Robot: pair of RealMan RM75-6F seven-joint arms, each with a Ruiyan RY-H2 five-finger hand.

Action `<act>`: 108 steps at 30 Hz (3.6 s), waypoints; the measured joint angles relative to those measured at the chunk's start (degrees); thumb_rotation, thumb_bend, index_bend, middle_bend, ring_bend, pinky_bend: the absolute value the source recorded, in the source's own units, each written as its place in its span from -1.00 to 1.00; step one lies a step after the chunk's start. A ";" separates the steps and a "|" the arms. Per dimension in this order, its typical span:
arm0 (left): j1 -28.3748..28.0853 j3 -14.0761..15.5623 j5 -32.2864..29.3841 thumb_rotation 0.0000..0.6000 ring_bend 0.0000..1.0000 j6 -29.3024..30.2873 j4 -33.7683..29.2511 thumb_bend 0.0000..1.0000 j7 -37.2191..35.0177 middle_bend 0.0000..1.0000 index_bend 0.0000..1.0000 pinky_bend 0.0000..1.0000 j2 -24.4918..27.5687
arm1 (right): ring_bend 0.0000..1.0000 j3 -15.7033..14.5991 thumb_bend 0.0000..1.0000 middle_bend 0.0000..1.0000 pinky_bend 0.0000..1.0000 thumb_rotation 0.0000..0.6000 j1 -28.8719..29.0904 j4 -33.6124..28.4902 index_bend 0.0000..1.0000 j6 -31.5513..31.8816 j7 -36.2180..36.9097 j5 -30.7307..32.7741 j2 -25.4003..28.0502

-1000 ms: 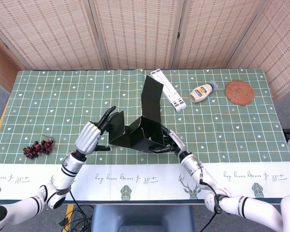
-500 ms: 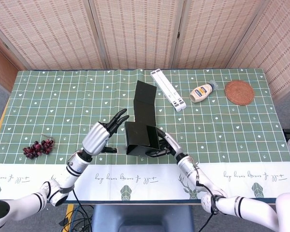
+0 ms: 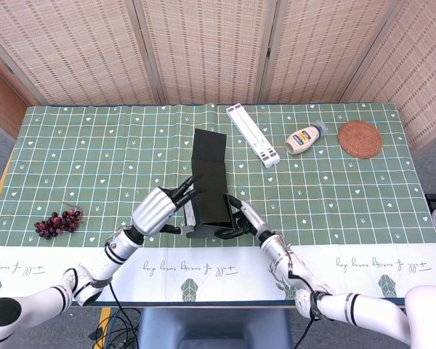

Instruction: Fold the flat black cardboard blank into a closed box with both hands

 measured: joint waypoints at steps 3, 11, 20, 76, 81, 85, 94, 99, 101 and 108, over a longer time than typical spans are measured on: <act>-0.52 0.76 1.06 1.00 0.17 0.89 4.38 -0.85 -0.47 -0.72 -0.47 0.75 -1.58 | 0.61 -0.05 -0.66 -0.11 1.00 1.00 0.72 0.44 -0.24 -0.57 -2.08 1.35 -0.42; -1.04 4.04 2.90 1.00 0.20 2.23 14.89 -0.85 -4.13 -0.64 -0.39 0.75 -5.88 | 0.61 -0.55 -0.66 -0.11 1.00 1.00 2.32 3.31 -0.24 -1.37 -6.89 3.42 -2.26; 0.86 7.90 3.13 1.00 0.20 2.66 24.52 -0.85 -9.93 -0.60 -0.38 0.75 -10.44 | 0.61 -1.14 -0.66 -0.11 1.00 1.00 3.27 7.82 -0.24 -2.61 -8.70 3.63 -4.74; -2.10 18.58 7.29 1.00 0.26 0.48 29.70 -0.85 -8.38 -0.02 0.10 0.75 -11.11 | 0.61 -3.38 -0.63 -0.12 1.00 1.00 0.61 11.37 -0.24 1.30 -7.45 -6.48 -8.43; -1.98 18.39 6.95 1.00 0.26 0.55 28.83 -0.85 -8.27 -0.07 -0.01 0.75 -10.60 | 0.61 -3.30 -0.63 -0.12 1.00 1.00 0.53 11.07 -0.24 1.20 -7.37 -6.39 -8.26; -1.76 17.95 6.39 1.00 0.25 0.70 27.29 -0.85 -8.09 -0.33 -0.25 0.75 -9.74 | 0.61 -3.09 -0.63 -0.12 1.00 1.00 0.38 10.67 -0.24 1.25 -7.29 -6.16 -7.92; -1.28 17.06 5.68 1.00 0.20 1.42 21.29 -0.85 -4.95 -0.64 -0.53 0.75 -6.19 | 0.61 -2.59 -0.63 -0.12 1.00 1.00 -0.27 9.19 -0.24 1.83 -7.21 -5.65 -6.51; -0.73 16.48 5.12 1.00 0.09 1.40 17.72 -0.85 -3.06 -0.80 -0.74 0.74 -4.40 | 0.61 -2.46 -0.63 -0.12 1.00 1.00 -0.75 8.41 -0.24 2.37 -7.18 -5.50 -5.73; -0.45 16.13 4.79 1.00 0.07 1.45 16.39 -0.85 -2.46 -0.86 -0.82 0.73 -3.81 | 0.61 -2.32 -0.63 -0.13 1.00 1.00 -0.94 8.23 -0.24 2.66 -7.21 -5.32 -5.46; 1.25 14.38 3.20 1.00 0.08 2.54 12.17 -0.85 -1.71 -1.00 -1.00 0.70 -1.96 | 0.61 -2.11 -0.63 -0.14 1.00 1.00 -1.20 8.09 -0.24 2.73 -7.70 -4.47 -4.98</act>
